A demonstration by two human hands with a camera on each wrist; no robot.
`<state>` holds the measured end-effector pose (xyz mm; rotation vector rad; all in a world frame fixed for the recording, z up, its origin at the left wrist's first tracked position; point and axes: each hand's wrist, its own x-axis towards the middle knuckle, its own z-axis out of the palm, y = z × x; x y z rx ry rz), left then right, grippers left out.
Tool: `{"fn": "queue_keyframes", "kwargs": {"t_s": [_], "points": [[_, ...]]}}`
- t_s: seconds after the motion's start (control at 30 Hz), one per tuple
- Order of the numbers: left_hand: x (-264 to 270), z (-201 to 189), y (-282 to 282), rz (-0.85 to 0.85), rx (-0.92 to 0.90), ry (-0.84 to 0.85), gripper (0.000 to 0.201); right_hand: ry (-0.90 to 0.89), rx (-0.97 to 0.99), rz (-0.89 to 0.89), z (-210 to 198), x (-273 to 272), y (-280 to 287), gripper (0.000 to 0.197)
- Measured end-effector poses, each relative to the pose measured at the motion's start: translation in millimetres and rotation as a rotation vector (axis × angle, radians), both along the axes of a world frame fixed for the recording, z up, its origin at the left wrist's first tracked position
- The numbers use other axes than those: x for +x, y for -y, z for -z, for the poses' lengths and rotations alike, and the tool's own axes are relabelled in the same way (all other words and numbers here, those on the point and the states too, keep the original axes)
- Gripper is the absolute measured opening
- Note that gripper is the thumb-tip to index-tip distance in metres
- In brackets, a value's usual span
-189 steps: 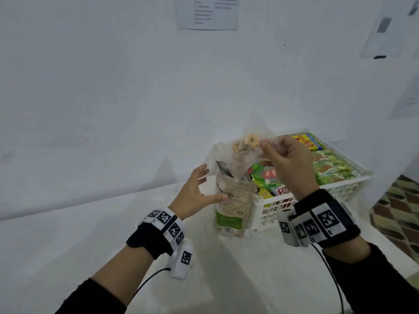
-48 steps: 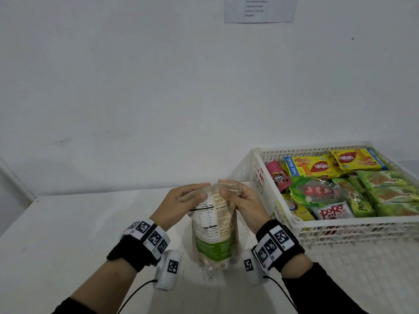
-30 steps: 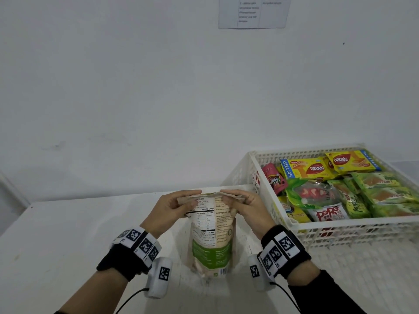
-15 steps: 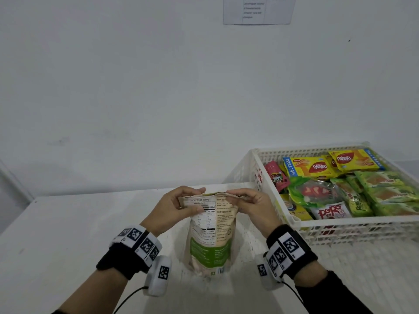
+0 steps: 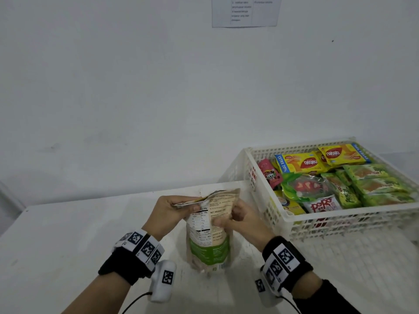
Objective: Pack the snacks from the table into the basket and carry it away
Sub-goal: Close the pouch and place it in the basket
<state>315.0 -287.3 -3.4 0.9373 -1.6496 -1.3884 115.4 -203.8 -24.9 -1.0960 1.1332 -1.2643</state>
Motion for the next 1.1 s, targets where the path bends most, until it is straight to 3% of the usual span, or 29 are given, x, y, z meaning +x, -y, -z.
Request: {"fn": "queue_keyframes", "kwargs": {"t_s": [0.2, 0.37, 0.47, 0.67, 0.87, 0.97, 1.03, 1.1], "points": [[4, -7, -11, 0.027, 0.037, -0.047, 0.028, 0.038, 0.056, 0.065, 1, 23, -19, 0.057], [11, -14, -10, 0.324, 0.229, -0.026, 0.054, 0.112, 0.011, 0.277, -19, 22, -33, 0.055], [1, -14, -14, 0.397, 0.222, 0.018, 0.066, 0.102, -0.025, 0.334, -37, 20, -40, 0.053], [-34, -34, -21, 0.443, 0.135, 0.009, 0.056, 0.02, -0.008, 0.264, -65, -4, -66, 0.063], [-81, -53, -32, 0.488, 0.122, 0.004, 0.056, -0.164, -0.008, 0.266, -103, -68, -80, 0.081], [-107, -51, -25, 0.428, 0.129, 0.046, 0.042, -0.236, -0.037, 0.306, -138, -129, -77, 0.095], [-124, -42, -21, 0.387, 0.109, 0.143, 0.034, -0.341, -0.057, 0.289, -164, -173, -72, 0.092], [-141, -30, -18, 0.373, 0.087, 0.264, 0.043, -0.45, -0.04, 0.267, -184, -213, -64, 0.084]]}}
